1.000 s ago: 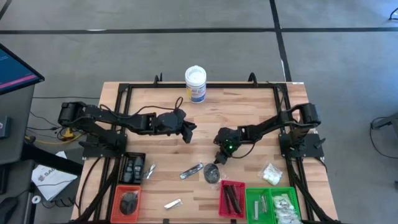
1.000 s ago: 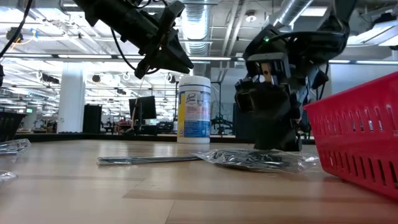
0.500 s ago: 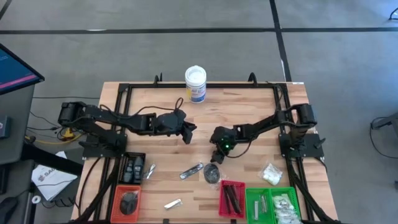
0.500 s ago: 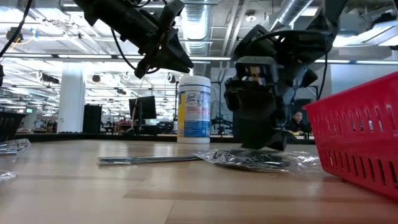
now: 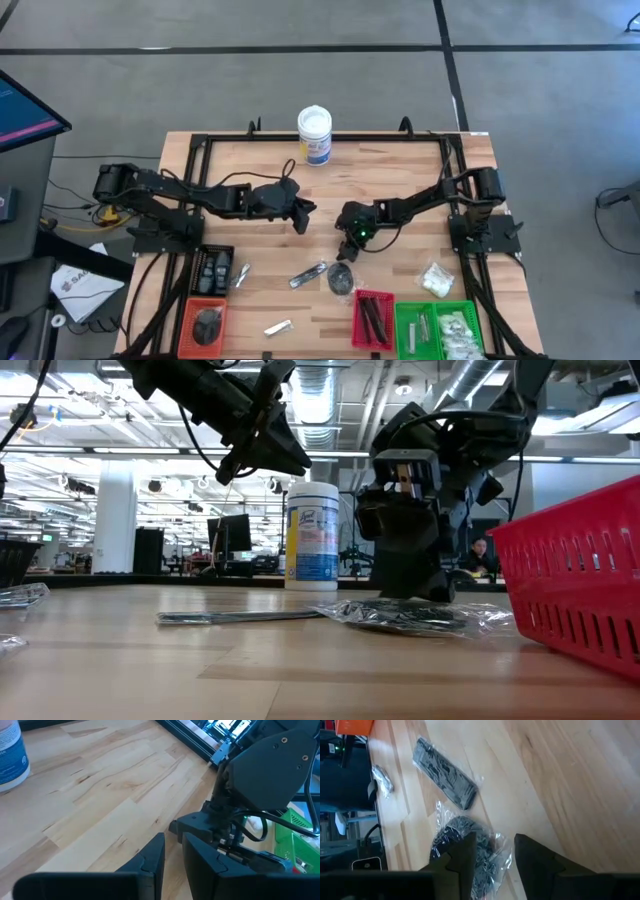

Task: Pick & Place Travel size toiletries
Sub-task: Put the black hairbrush into the orange bin

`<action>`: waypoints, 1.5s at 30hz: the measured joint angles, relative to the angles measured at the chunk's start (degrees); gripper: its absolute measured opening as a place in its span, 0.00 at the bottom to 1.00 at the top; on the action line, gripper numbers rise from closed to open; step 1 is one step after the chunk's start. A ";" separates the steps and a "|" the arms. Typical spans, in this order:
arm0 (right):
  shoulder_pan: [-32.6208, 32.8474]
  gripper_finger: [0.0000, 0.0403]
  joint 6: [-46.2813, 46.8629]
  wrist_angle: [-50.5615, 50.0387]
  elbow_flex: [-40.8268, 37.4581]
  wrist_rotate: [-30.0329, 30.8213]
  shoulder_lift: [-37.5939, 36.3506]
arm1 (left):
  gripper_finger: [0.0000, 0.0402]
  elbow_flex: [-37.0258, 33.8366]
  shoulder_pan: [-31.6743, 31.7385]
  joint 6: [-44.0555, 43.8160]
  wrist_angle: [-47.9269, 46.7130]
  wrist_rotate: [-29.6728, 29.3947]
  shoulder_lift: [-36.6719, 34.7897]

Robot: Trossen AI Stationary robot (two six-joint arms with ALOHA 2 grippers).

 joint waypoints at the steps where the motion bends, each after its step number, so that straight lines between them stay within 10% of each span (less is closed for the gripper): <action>1: 0.10 0.31 -0.16 -0.12 0.00 -0.19 0.00 | 0.16 0.00 0.00 0.17 0.00 0.00 0.00; 22: 2.29 0.28 -1.62 -1.48 0.04 0.64 -0.09 | 0.16 0.00 0.00 0.20 0.02 -1.38 0.00; 35: 2.31 0.02 -1.94 -1.55 0.04 0.90 -0.11 | 0.16 0.00 -0.70 -0.87 0.04 -2.56 0.00; 45: 2.08 0.00 -1.54 -2.21 -0.13 4.72 -1.95 | 0.16 0.00 -1.03 -1.12 0.05 -2.45 -0.02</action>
